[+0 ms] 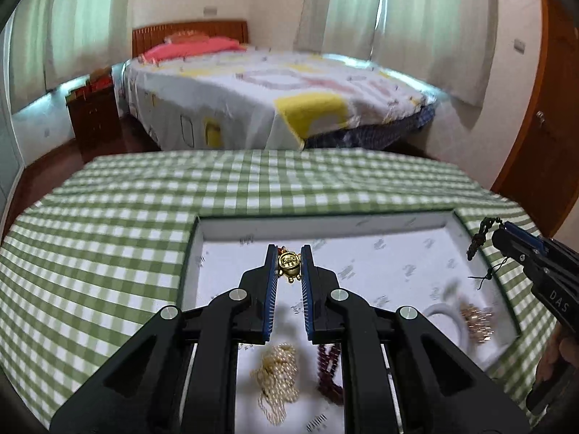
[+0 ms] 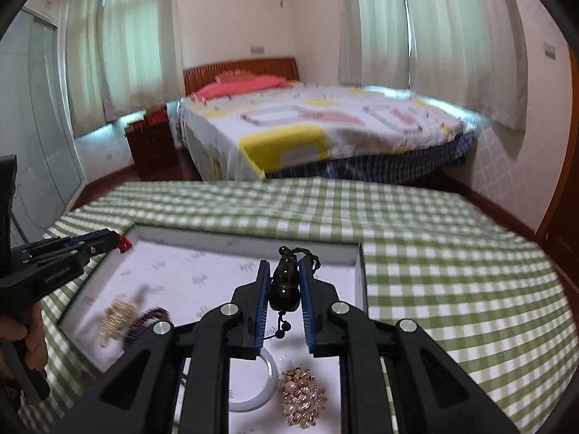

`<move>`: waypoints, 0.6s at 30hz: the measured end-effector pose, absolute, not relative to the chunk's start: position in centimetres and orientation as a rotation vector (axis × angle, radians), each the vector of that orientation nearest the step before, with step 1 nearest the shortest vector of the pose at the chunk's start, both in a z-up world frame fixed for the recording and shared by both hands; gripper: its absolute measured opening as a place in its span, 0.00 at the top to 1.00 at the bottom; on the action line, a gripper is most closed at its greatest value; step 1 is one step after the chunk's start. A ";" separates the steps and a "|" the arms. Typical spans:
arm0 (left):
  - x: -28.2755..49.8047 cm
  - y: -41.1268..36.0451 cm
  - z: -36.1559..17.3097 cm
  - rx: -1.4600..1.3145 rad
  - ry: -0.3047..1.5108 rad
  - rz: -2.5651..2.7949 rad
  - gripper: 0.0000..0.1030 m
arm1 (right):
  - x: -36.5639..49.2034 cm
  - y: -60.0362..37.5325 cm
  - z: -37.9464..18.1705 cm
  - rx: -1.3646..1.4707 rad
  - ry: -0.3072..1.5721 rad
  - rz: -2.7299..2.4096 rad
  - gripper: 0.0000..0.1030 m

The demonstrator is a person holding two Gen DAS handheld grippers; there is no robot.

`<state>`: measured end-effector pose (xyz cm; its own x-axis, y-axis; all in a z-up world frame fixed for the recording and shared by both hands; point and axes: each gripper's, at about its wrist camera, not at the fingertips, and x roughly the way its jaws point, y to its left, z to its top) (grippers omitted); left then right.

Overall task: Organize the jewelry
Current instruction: 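Carry the charm with left tool while right tool carries keychain into the box, then open the left tool over the box while the right tool releases the keychain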

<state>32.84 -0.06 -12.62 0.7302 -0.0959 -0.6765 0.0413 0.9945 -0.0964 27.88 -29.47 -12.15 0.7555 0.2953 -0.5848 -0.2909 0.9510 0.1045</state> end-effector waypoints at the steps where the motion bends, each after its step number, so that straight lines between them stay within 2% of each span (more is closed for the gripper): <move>1: 33.6 0.0 -13.3 -0.078 0.774 -0.072 0.88 | 28.3 -29.5 -12.7 0.007 0.657 0.321 0.83; 10: 37.2 0.7 -16.4 -0.115 0.935 -0.071 0.88 | 30.8 -28.9 -16.0 -0.029 0.821 0.317 0.83; 18: 38.4 0.7 -17.5 -0.111 1.025 -0.066 0.87 | 31.2 -28.9 -16.5 -0.027 0.857 0.326 0.81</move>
